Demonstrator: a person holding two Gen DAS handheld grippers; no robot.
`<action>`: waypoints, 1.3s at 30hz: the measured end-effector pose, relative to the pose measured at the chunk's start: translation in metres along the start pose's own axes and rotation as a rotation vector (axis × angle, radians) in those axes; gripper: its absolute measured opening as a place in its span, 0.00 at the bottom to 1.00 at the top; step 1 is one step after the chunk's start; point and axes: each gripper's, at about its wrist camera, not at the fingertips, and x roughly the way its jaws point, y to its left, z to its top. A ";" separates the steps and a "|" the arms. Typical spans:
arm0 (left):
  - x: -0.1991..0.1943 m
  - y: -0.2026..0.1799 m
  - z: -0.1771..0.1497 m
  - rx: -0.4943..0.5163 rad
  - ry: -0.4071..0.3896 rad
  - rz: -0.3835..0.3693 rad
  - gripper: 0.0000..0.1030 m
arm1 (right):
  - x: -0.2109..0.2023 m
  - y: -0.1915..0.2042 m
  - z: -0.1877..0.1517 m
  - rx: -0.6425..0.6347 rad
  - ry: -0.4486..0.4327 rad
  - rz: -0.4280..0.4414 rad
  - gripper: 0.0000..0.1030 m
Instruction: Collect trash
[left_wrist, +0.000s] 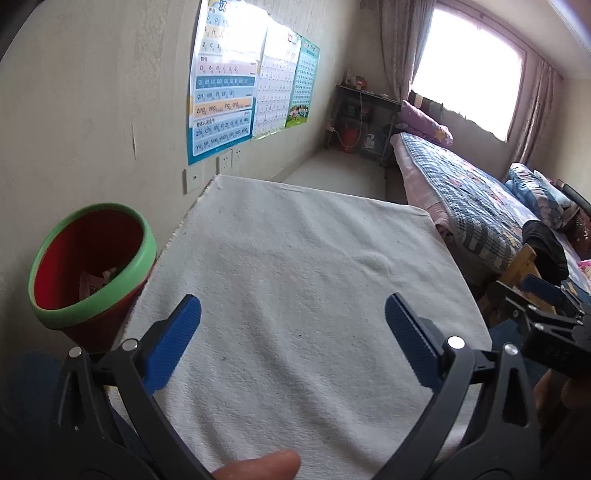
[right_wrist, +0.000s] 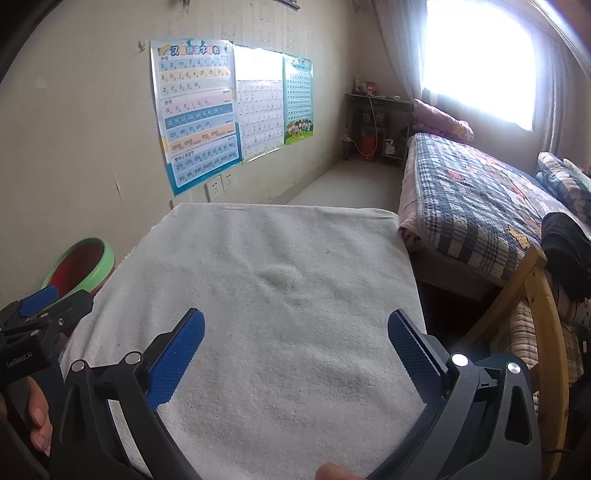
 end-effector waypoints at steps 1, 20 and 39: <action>0.001 0.001 0.000 -0.002 0.001 -0.002 0.95 | 0.001 0.001 0.000 -0.003 0.000 -0.001 0.93; 0.004 -0.001 0.000 0.000 0.009 -0.029 0.95 | 0.009 0.000 -0.002 0.005 0.006 -0.035 0.93; 0.007 -0.006 -0.002 0.040 0.012 0.000 0.95 | 0.011 -0.005 -0.002 0.019 0.025 -0.053 0.93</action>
